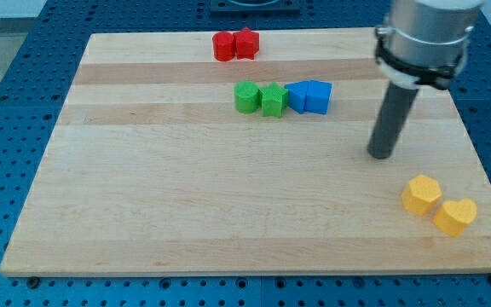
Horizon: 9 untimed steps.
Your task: Slide the yellow heart along with the yellow hexagon up a bit
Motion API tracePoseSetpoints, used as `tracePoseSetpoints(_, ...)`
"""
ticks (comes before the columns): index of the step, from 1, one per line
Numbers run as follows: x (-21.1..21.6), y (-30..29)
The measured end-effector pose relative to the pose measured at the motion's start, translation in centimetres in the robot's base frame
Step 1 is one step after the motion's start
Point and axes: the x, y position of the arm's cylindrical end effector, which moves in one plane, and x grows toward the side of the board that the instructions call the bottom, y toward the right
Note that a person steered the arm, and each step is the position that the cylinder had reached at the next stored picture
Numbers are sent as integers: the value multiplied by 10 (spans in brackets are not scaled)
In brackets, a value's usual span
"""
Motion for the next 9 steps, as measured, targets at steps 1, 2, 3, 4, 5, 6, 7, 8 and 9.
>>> tracePoseSetpoints(1, 0, 56)
tracePoseSetpoints(2, 16, 107)
tracePoseSetpoints(3, 52, 129)
tracePoseSetpoints(4, 101, 133)
tracePoseSetpoints(5, 140, 121)
tracePoseSetpoints(6, 141, 95)
tracePoseSetpoints(7, 123, 75)
tracePoseSetpoints(8, 104, 45)
tracePoseSetpoints(9, 90, 17)
